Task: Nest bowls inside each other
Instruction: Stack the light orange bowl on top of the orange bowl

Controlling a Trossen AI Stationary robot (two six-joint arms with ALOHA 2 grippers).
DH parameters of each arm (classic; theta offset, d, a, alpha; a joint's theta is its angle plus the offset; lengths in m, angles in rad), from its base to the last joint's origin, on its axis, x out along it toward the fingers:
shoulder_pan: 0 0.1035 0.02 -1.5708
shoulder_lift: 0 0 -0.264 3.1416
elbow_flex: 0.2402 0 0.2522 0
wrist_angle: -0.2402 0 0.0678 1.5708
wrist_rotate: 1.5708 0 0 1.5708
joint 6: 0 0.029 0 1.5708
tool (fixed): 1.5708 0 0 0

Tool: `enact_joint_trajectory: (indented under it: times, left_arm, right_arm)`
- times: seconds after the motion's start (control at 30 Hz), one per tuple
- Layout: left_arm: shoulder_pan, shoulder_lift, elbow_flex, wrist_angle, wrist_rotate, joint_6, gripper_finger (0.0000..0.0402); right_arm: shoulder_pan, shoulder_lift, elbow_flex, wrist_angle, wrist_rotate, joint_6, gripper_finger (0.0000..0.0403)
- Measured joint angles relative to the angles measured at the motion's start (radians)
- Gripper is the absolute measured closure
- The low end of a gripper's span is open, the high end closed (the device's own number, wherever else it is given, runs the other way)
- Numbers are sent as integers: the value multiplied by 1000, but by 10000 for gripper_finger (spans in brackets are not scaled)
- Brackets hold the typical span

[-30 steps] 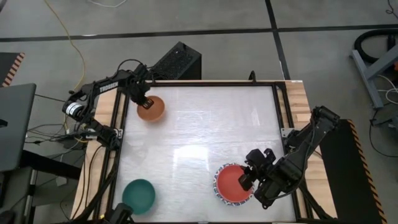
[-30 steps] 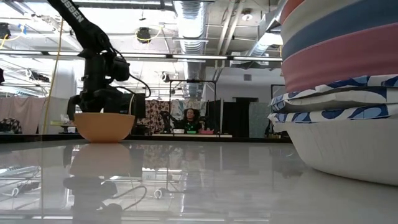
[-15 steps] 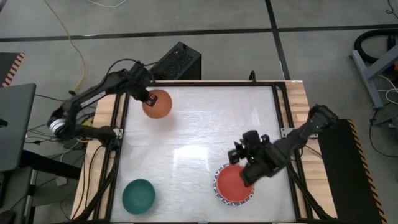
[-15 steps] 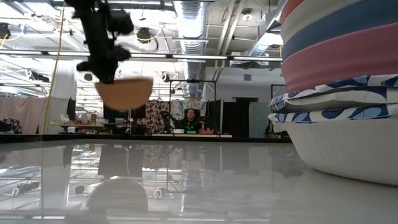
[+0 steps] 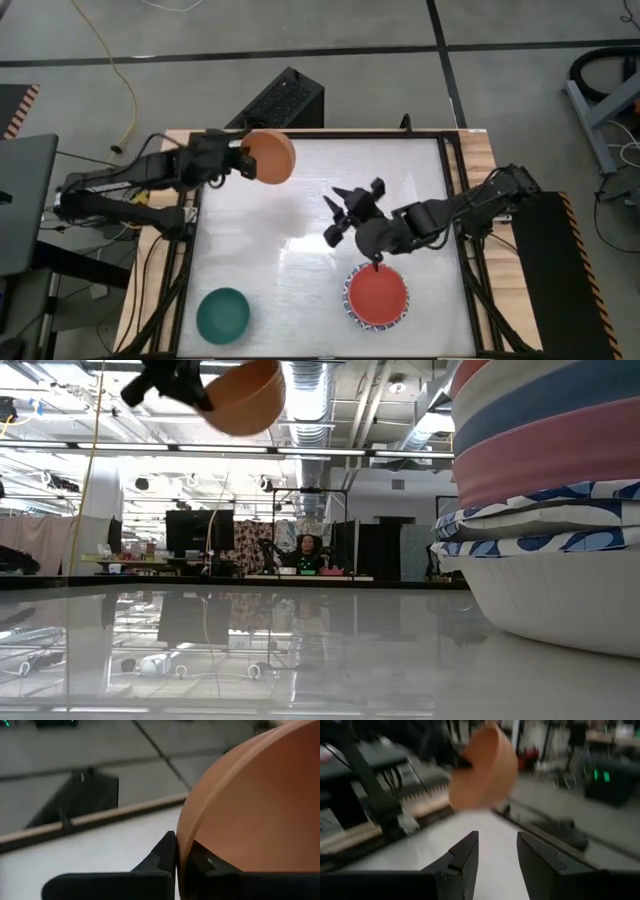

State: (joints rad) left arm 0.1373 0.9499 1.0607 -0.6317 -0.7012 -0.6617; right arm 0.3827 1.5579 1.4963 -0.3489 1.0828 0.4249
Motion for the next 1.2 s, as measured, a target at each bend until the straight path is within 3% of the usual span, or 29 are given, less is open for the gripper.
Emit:
enact_joint_trajectory:
  times: [0.1, 0.23, 0.43, 0.8, 1.03, 1.2]
  left_arm:
    - [-128, 35, 1, 85, -185, 3, 401]
    - [-235, 108, 1, 199, -389, 86, 401]
    - [-276, 202, 1, 345, -534, 194, 401]
    - [-273, 345, 1, 758, -553, 593, 401]
    - [-275, 343, 0, 827, -535, 762, 402]
    - [-274, 336, 0, 837, -502, 797, 401]
  right_arm:
    - [-10, -1, 0, 177, 1, -185, 249]
    - [-28, -1, 0, 281, 8, -318, 249]
    - [-47, -1, 0, 399, 53, -482, 249]
    - [-140, 27, 0, 391, 44, -467, 249]
    - [-165, 34, 0, 240, 96, -376, 249]
    - [-186, 36, 0, 135, 134, -272, 249]
